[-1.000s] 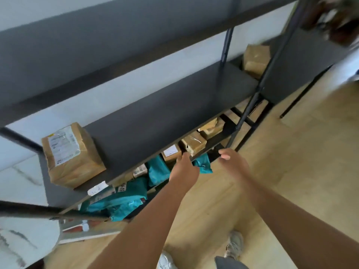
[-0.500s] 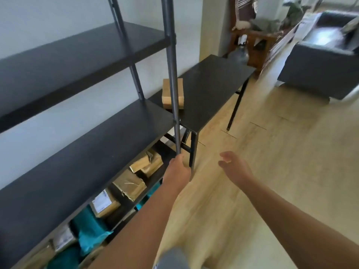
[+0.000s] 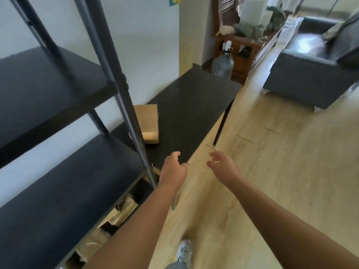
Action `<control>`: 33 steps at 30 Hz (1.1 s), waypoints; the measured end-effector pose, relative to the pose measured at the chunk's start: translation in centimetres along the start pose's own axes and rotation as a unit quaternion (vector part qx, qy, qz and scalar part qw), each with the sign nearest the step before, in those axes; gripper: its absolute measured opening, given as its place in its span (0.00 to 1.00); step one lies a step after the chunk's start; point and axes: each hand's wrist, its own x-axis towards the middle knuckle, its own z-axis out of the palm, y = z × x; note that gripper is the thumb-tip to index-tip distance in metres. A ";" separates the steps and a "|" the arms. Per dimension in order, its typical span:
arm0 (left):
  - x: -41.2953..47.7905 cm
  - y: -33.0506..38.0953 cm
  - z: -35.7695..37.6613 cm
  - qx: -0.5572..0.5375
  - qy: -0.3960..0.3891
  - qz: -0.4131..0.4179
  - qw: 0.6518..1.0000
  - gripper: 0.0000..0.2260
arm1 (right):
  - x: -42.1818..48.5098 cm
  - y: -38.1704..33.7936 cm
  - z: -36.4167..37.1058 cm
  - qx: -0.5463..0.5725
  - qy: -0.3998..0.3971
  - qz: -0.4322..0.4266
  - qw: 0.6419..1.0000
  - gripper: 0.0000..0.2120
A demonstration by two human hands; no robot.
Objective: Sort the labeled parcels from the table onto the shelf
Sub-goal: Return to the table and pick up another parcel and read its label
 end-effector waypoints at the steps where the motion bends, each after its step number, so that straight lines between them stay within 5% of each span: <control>1: 1.4 0.8 0.1 0.000 -0.004 0.000 1.000 0.24 | 1.3 -0.4 -0.3 -0.001 0.004 0.003 1.000 0.21; 9: 10.7 5.0 -0.1 -0.010 0.050 -0.010 0.999 0.23 | 11.7 -3.6 -2.8 -0.002 -0.026 -0.007 1.000 0.22; 16: 18.2 6.3 -1.4 -0.037 0.148 -0.101 0.983 0.22 | 22.2 -7.4 -2.2 -0.048 -0.116 -0.064 0.990 0.22; 26: 22.5 4.9 -4.4 -0.006 0.293 -0.245 0.924 0.19 | 30.9 -12.7 0.5 -0.154 -0.250 -0.151 0.944 0.23; 33: 23.7 0.6 -7.3 0.039 0.279 -0.318 0.905 0.27 | 30.2 -15.0 5.4 -0.184 -0.344 -0.178 0.904 0.26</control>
